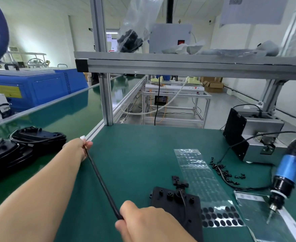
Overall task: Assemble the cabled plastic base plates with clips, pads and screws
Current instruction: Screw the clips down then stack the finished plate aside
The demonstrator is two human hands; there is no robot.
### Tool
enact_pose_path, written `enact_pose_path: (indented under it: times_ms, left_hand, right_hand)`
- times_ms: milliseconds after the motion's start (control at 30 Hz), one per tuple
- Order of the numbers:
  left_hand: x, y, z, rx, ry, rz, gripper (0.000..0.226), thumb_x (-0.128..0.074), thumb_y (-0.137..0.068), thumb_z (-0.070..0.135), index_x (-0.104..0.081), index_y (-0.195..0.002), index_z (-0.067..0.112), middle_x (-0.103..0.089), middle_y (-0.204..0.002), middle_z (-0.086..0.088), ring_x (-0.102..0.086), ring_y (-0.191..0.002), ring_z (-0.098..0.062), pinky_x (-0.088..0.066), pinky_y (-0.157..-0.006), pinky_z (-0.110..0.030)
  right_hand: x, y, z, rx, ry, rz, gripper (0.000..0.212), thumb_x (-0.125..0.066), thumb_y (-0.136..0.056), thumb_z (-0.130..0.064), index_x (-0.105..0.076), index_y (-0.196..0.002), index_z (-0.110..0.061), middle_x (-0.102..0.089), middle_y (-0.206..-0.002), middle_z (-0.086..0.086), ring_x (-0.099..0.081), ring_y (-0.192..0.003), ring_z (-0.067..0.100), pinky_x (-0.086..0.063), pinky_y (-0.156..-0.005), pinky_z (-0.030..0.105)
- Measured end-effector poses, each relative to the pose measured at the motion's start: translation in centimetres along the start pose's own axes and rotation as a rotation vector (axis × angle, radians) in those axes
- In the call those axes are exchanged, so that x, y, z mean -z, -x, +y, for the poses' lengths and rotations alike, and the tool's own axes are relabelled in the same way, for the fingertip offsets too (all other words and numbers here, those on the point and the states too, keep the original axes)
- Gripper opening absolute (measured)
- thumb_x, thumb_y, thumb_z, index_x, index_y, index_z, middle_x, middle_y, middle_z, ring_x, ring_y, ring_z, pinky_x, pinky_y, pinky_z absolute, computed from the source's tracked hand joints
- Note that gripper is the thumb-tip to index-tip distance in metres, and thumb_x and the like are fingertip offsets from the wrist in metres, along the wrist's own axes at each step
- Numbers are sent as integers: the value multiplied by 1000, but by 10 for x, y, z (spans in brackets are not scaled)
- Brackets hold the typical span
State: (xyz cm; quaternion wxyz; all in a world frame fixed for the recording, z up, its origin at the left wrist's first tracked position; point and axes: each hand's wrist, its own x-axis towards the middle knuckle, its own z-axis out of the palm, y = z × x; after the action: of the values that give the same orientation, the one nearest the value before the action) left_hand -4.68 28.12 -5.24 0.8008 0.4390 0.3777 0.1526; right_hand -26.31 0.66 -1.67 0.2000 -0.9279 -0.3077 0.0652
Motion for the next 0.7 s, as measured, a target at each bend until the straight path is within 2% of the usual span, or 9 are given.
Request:
enact_pose_path:
  times_ms: [67, 267, 300, 367, 433, 533, 600, 633, 700]
  left_hand:
    - [5, -6, -2, -27, 23, 33, 10, -43, -100, 3, -50, -101, 9, -48, -71, 1, -40, -18, -4, -38, -29, -13]
    - [15, -20, 3, -82, -31, 128, 33, -50, -97, 3, -48, -130, 7, -56, -102, -1, -42, -18, -6, -38, -27, -14]
    - [16, -17, 2, -85, -70, 137, 29, -51, -97, 5, -49, -126, 6, -60, -94, -3, -41, -17, -6, -39, -28, -16]
    - [15, -11, 0, -142, -293, 139, 17, -57, -95, 9, -51, -106, -2, -64, -54, -5, -40, -16, -8, -39, -30, -18]
    - [14, -4, -5, -234, -661, 104, 19, -65, -89, 10, -55, -90, -6, -56, -38, -7, -44, -19, -10, -33, -26, -15]
    - [14, 13, -11, -408, -1298, 37, 30, -69, -85, 28, -61, -78, -1, -62, -53, -5, -59, -41, -17, -40, -43, -19]
    - [12, 26, -14, -557, -1594, 72, 45, -69, -81, 46, -57, -68, 5, -60, -60, -5, -56, -58, -22, -40, -54, -26]
    - [10, 32, -17, -615, -1680, 73, 49, -68, -80, 51, -54, -67, 6, -59, -66, -6, -55, -64, -24, -40, -57, -27]
    - [1, 50, -27, -747, -1763, 34, 45, -65, -83, 51, -58, -80, 7, -63, -87, -10, -57, -81, -28, -44, -66, -31]
  right_hand:
    - [-3, -2, 3, -3, 4, -25, 22, -34, -100, -36, -29, -93, -16, -33, -65, 5, -39, -75, 31, -16, -50, 30]
    - [-4, -3, 7, 3, 28, -39, 19, -33, -99, -32, -27, -90, -16, -32, -62, 6, -32, -57, 26, -16, -48, 33]
    - [-7, -3, 5, 29, 51, -4, 20, -33, -99, -33, -26, -88, -17, -32, -61, 6, -29, -53, 23, -16, -48, 34]
    - [-15, -4, 6, 130, 198, 199, 24, -36, -95, -38, -30, -83, -18, -32, -57, 5, -31, -51, 24, -25, -48, 35]
    - [-18, 1, 8, 196, 219, 222, 21, -40, -89, -41, -42, -84, -21, -43, -65, 1, -43, -67, 23, -40, -60, 32]
    - [-13, 11, 40, 248, 300, 294, 17, -50, -77, -39, -66, -83, -38, -66, -86, -16, -65, -86, 12, -52, -81, 32]
    - [-2, 23, 61, 120, 281, 300, 26, -52, -75, -58, -70, -85, -44, -70, -109, -13, -66, -106, 13, -50, -94, 43]
    - [4, 26, 69, 47, 313, 247, 42, -45, -73, -74, -69, -94, -47, -61, -128, -12, -56, -123, 15, -44, -102, 48]
    - [2, 28, 88, -7, 201, 186, 72, -29, -63, -91, -56, -117, -51, -12, -152, -27, -6, -145, 2, -13, -117, 44]
